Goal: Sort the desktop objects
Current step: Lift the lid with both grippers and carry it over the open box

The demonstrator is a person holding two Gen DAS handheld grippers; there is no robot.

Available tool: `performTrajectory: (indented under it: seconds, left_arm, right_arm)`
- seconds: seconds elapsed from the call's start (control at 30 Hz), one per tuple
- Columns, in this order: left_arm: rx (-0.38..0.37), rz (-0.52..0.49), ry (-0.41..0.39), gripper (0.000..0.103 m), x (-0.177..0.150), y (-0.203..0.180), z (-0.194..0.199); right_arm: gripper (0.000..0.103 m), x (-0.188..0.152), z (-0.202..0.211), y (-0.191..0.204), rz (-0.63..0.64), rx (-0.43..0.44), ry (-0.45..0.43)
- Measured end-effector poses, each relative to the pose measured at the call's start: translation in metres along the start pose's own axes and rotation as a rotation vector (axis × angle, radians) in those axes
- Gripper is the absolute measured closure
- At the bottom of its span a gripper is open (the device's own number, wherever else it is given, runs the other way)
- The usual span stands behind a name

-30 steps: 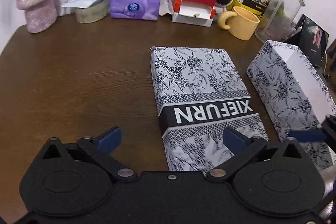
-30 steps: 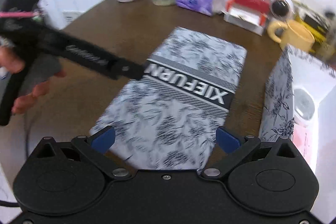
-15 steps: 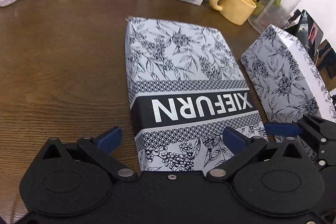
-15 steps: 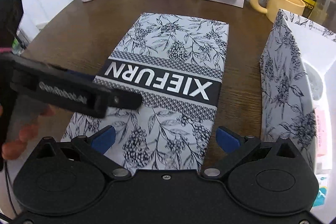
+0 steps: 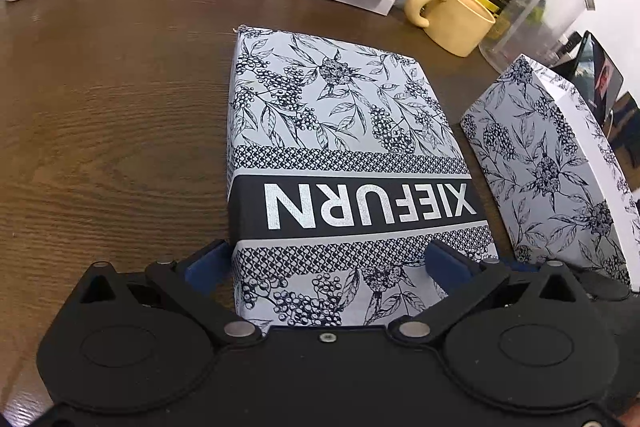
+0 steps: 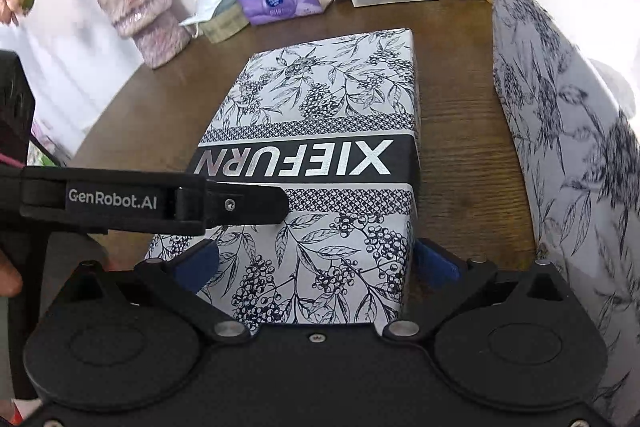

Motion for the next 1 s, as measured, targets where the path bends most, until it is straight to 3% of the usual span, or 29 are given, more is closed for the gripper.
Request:
performTrajectory:
  seconds: [0.17,0.47,0.73,1.0]
  left_arm:
    - [0.055,0.041,-0.018,0.000,-0.008,-0.008,0.009]
    - [0.105,0.121,-0.154,0.000,-0.047,-0.036,0.075]
    - [0.165,0.187,-0.230,0.000,-0.121,-0.090,0.125]
    - [0.215,0.221,-0.254,0.000,-0.215,-0.161,0.143]
  right_arm:
    - [0.000,-0.004,0.009,0.007,-0.010,0.024,0.008]
    - [0.000,-0.025,0.075,0.027,0.080,0.127,-0.070]
    - [0.000,-0.083,0.140,0.013,0.149,0.191,-0.108]
    - [0.000,-0.161,0.208,-0.028,0.173,0.238,-0.080]
Point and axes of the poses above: each gripper's, at about its wrist camera, not at the fingertips, and z roughly against the way its jaws point, y to its left, x to its top, the point moved 5 cm from there along -z, roughly the way its jaws point, and after that the axes turned 13 degrees about -x, right-handed, at the moved point
